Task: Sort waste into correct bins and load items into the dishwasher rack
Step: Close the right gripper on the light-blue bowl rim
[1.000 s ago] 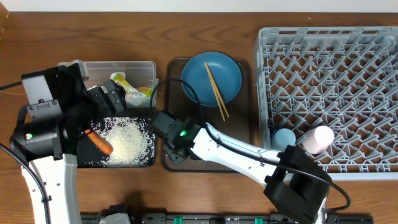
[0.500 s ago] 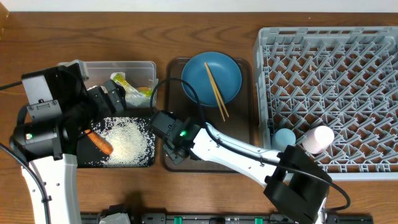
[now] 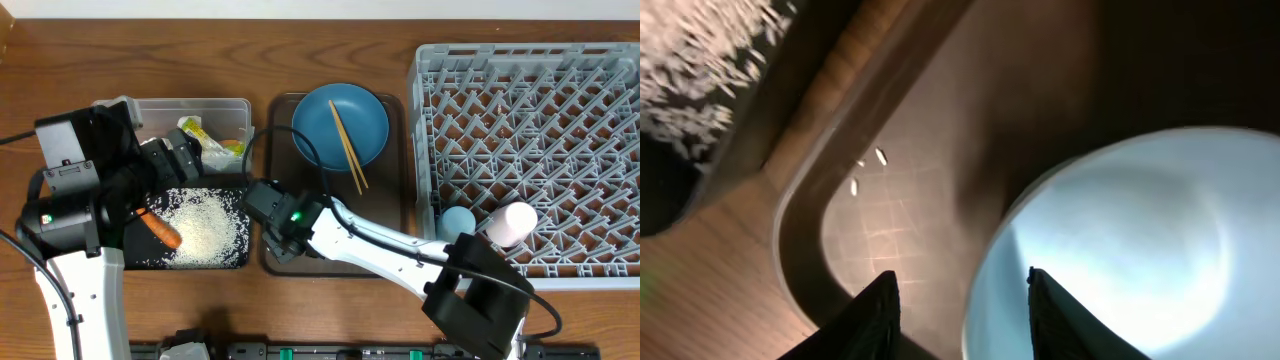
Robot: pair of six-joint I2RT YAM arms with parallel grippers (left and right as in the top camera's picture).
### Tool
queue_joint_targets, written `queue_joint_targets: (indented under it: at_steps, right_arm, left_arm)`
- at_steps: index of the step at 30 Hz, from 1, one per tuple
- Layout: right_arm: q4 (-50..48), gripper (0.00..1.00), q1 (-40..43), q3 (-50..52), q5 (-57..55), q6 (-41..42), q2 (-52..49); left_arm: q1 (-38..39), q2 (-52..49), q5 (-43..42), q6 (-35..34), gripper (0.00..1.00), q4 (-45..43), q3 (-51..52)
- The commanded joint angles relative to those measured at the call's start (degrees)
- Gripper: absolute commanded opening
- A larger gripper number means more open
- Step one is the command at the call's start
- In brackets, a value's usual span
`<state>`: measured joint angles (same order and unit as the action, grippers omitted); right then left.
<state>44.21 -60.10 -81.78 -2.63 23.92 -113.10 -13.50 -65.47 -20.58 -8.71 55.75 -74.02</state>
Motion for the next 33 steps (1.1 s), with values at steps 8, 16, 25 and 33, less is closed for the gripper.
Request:
queue_joint_targets:
  at_steps: [8, 16, 25, 33]
  right_arm:
    - [-0.7, 0.41, -0.7, 1.4, -1.0, 0.9, -0.5]
    - [-0.7, 0.36, -0.7, 1.4, -1.0, 0.9, -0.5]
    - [-0.7, 0.28, -1.1, 1.4, -1.0, 0.9, -0.5]
    - [-0.5, 0.24, -1.1, 1.4, -1.0, 0.9, -0.5]
  left_arm:
    - [-0.3, 0.3, 0.7, 0.7, 0.98, 0.2, -0.1]
    - [-0.3, 0.3, 0.7, 0.7, 0.98, 0.2, -0.1]
    - [-0.3, 0.3, 0.7, 0.7, 0.98, 0.2, -0.1]
    - [-0.3, 0.3, 0.7, 0.7, 0.98, 0.2, -0.1]
